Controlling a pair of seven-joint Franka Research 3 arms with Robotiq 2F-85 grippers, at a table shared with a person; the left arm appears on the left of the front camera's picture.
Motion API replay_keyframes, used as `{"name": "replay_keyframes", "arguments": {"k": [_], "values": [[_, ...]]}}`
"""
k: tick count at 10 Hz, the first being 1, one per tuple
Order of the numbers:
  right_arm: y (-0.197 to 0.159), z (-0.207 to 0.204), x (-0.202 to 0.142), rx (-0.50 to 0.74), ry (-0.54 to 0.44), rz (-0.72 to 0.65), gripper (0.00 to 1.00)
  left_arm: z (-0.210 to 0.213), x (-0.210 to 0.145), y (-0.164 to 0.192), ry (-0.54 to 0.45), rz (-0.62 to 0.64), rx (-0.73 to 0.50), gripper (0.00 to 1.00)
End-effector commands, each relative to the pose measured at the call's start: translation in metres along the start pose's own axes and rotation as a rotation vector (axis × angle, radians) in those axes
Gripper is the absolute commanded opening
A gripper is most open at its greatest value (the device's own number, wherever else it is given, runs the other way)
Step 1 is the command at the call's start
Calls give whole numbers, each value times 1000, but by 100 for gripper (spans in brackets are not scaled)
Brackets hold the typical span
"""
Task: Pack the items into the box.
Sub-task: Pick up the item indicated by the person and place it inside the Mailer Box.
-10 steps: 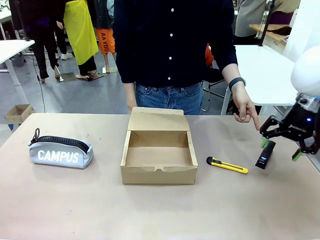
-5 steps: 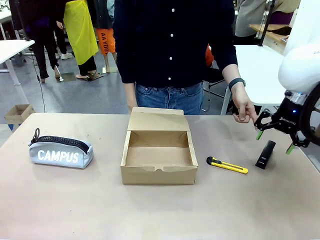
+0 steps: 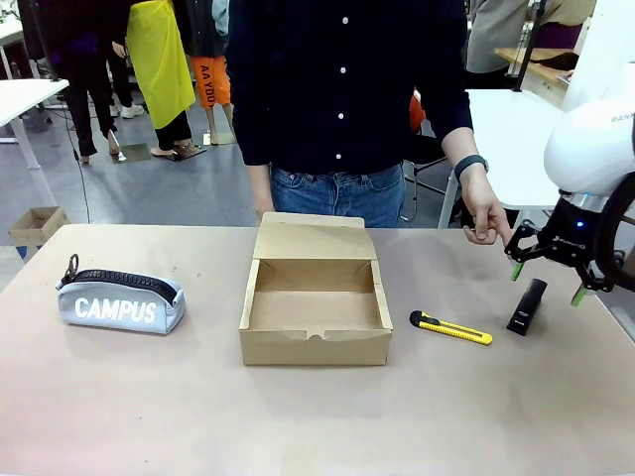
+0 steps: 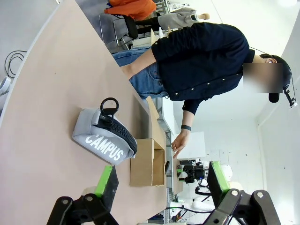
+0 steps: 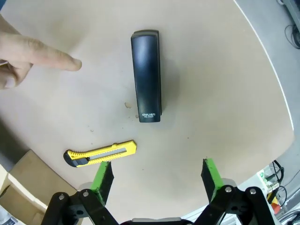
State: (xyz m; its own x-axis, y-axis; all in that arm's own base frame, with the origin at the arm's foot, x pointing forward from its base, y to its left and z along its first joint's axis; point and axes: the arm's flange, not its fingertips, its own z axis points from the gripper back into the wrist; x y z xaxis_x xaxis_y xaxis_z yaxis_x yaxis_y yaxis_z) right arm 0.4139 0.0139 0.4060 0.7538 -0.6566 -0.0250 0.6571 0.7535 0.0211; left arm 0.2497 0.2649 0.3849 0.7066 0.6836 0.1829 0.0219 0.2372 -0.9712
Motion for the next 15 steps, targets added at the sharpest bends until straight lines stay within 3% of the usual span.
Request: {"name": "replay_keyframes", "arguments": {"k": [1, 5, 9, 14, 15], "values": [[13, -11, 7, -35, -60, -32, 100, -2, -3, -1, -16, -21, -25, 100], [26, -61, 23, -86, -96, -17, 100, -2, -3, -1, -16, -21, -25, 100], [30, -98, 25, -82, -196, 10, 100, -2, -3, -1, -16, -21, -25, 100], [27, -99, 29, -67, -247, -8, 100, -2, -3, -1, -16, -21, -25, 100], [26, -99, 28, -53, -264, -5, 86, -2, -3, -1, -16, -21, -25, 100]]}}
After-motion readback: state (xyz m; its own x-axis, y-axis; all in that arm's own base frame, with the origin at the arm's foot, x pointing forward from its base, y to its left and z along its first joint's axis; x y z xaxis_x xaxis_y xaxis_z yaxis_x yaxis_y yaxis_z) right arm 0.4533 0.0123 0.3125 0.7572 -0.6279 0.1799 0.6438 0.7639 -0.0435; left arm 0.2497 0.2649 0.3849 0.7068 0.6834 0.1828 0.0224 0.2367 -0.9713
